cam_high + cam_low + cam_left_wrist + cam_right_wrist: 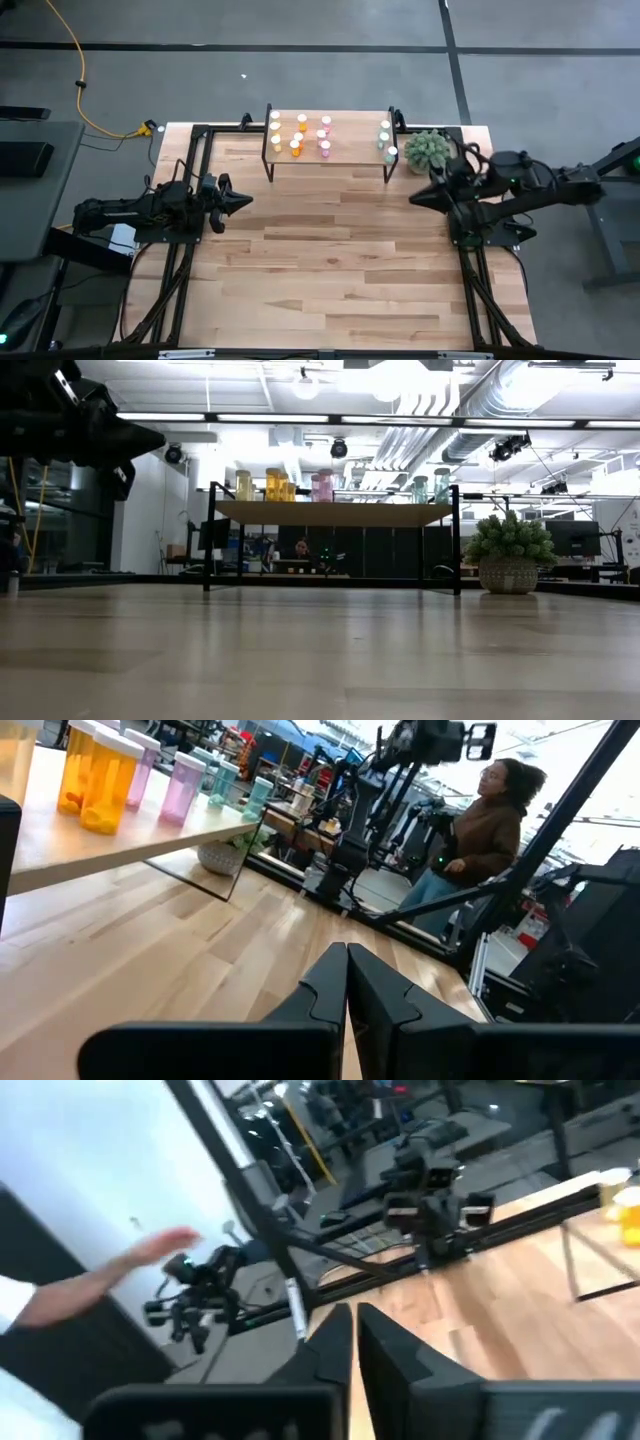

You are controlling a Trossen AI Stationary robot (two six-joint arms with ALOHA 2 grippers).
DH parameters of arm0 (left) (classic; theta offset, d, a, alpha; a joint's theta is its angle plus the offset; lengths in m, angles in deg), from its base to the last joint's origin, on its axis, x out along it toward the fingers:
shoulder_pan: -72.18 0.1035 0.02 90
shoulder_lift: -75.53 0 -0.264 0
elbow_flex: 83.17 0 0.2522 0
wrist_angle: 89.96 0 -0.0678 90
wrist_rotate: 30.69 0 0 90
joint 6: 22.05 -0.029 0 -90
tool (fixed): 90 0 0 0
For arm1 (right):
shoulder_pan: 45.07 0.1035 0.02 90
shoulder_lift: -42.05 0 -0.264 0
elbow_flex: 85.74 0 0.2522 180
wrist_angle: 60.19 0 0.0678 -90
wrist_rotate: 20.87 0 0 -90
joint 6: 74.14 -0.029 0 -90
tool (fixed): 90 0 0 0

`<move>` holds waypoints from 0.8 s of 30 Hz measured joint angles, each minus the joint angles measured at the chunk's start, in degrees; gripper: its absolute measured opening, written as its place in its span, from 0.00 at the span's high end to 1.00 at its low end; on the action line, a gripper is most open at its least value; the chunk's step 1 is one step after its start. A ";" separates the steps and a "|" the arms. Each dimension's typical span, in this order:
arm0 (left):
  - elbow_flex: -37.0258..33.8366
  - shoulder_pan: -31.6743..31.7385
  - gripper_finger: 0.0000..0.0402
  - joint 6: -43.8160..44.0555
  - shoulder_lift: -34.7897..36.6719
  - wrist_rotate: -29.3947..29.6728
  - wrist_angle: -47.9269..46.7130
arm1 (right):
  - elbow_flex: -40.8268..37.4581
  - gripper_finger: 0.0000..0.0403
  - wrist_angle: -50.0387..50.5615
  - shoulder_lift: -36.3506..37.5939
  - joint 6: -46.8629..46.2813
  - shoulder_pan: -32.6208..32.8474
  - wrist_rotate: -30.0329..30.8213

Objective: Pick and place medicine bottles onto shelf by color
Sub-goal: Return to Home Position

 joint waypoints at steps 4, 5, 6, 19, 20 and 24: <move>0.00 0.00 1.00 0.00 0.00 -0.02 0.00 | -10.90 0.96 -7.61 8.52 -4.11 3.43 0.42; 0.00 0.00 1.00 0.01 0.00 -0.02 0.00 | -13.61 0.96 -10.22 10.43 -4.25 4.25 0.67; 0.00 0.00 1.00 0.01 0.00 -0.02 0.00 | -16.13 0.98 -12.33 12.22 -4.04 4.95 1.07; 0.00 -0.04 1.00 0.02 0.26 -0.26 0.24 | -36.03 1.00 -24.52 30.27 -4.05 1.30 4.46; 0.00 -0.04 1.00 0.02 0.26 -0.26 0.22 | -37.84 1.00 -25.80 31.39 -4.41 0.79 4.43; 0.00 -0.04 1.00 0.02 0.26 -0.24 0.18 | -45.33 1.00 -31.29 34.29 -5.37 -0.55 4.41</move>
